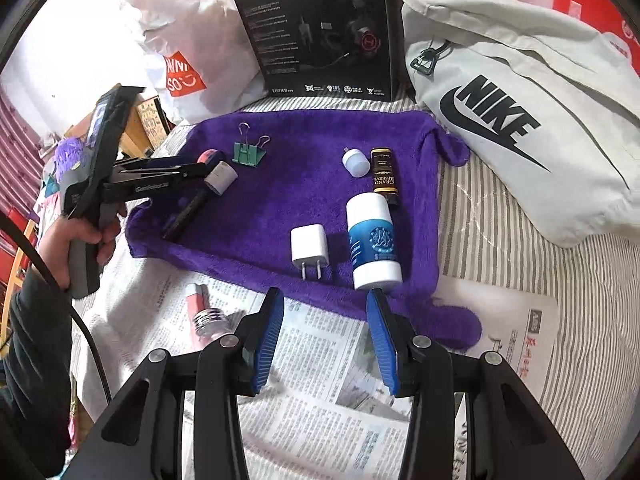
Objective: Organize rigid objects
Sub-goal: 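Carry the Vaseline tin and white plug onto the purple towel, releasing both, then grasp the pink marker with the left gripper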
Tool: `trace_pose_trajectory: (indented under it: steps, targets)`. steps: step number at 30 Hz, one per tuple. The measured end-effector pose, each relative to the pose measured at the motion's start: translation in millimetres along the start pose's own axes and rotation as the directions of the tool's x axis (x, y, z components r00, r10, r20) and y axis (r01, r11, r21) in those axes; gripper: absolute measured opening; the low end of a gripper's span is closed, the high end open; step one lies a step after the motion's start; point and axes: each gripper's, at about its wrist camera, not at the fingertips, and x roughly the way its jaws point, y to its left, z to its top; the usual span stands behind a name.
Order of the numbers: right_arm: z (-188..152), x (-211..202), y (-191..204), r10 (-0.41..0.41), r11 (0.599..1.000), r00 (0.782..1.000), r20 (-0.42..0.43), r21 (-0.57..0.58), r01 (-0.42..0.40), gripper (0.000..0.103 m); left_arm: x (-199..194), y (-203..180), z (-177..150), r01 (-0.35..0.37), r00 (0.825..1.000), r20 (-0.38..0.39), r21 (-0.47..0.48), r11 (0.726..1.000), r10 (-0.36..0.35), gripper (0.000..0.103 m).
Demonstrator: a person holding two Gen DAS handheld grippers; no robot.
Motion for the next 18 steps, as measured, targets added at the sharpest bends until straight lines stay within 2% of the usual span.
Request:
trace_pose_trajectory:
  steps: [6,10,14,18]
  targets:
    - [-18.6,-5.7,9.4,0.007,1.000,1.000,-0.013,0.010,-0.006,0.044,-53.4,-21.4,-34.6,0.117,0.992,0.057,-0.062,0.991,-0.114,0.059]
    - [-35.3,-12.0,14.8,-0.006,1.000,1.000,-0.005,0.000,0.006,0.050,-74.2,-42.4,-66.4,0.117,0.992,0.048,-0.070,0.991,-0.114,0.059]
    - [-52.8,-20.5,15.5,0.015,1.000,1.000,0.001,0.010,-0.015,0.050,-70.1,-58.1,-96.0,0.123,0.992,-0.006,-0.093,0.988,-0.124,0.059]
    - [-68.6,-29.4,17.1,0.038,0.999,0.999,0.007,0.011,-0.038,0.050,-60.1,-69.7,-111.8,0.106,0.993,-0.043,-0.113,0.988,-0.112,0.059]
